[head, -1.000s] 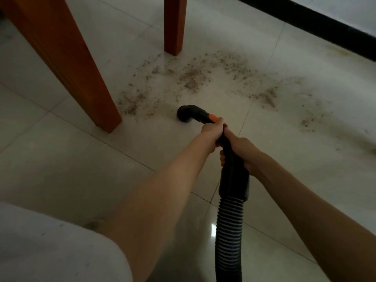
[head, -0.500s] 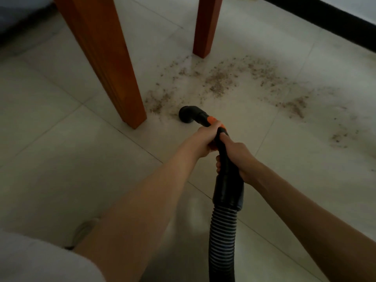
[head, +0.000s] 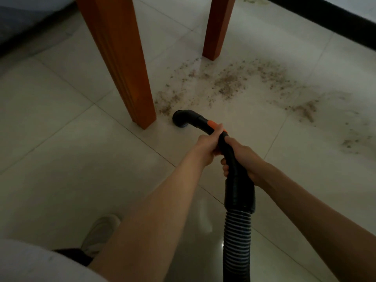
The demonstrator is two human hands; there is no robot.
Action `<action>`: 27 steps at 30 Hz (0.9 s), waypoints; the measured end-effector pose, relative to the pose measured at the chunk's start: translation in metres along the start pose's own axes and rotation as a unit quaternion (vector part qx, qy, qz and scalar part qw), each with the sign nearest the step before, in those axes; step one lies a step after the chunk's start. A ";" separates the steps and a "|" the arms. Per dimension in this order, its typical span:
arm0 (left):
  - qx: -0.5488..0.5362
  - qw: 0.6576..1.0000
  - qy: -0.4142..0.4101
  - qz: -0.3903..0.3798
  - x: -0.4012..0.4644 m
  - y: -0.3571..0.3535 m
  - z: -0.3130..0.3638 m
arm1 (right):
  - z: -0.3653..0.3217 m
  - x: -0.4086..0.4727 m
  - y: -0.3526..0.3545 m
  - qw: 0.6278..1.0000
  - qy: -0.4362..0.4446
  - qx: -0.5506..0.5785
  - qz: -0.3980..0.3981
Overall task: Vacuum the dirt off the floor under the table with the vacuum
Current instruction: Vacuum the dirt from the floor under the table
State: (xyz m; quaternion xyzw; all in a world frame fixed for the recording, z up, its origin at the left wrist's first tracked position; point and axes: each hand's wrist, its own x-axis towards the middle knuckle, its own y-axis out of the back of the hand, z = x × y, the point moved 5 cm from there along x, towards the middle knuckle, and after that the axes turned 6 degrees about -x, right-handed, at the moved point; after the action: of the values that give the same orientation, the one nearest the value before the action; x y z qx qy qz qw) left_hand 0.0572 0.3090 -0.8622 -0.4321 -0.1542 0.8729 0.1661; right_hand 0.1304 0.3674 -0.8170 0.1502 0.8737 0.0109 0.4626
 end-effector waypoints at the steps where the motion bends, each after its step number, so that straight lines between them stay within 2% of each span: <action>1: 0.002 1.000 -0.003 -0.002 0.000 0.002 0.002 | -0.001 0.001 -0.002 1.000 0.001 -0.005 0.001; 19: 0.008 1.000 -0.011 0.023 0.004 0.022 0.016 | -0.014 0.008 -0.019 0.999 0.013 -0.030 -0.020; 27: 0.010 1.000 0.010 0.021 0.001 0.009 0.018 | -0.011 0.005 -0.015 0.997 0.041 -0.018 0.056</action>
State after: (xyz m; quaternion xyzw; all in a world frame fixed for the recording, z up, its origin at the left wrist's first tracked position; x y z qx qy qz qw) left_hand 0.0409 0.2994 -0.8562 -0.4422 -0.1342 0.8734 0.1536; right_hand 0.1152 0.3553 -0.8169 0.1899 0.8820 0.0583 0.4273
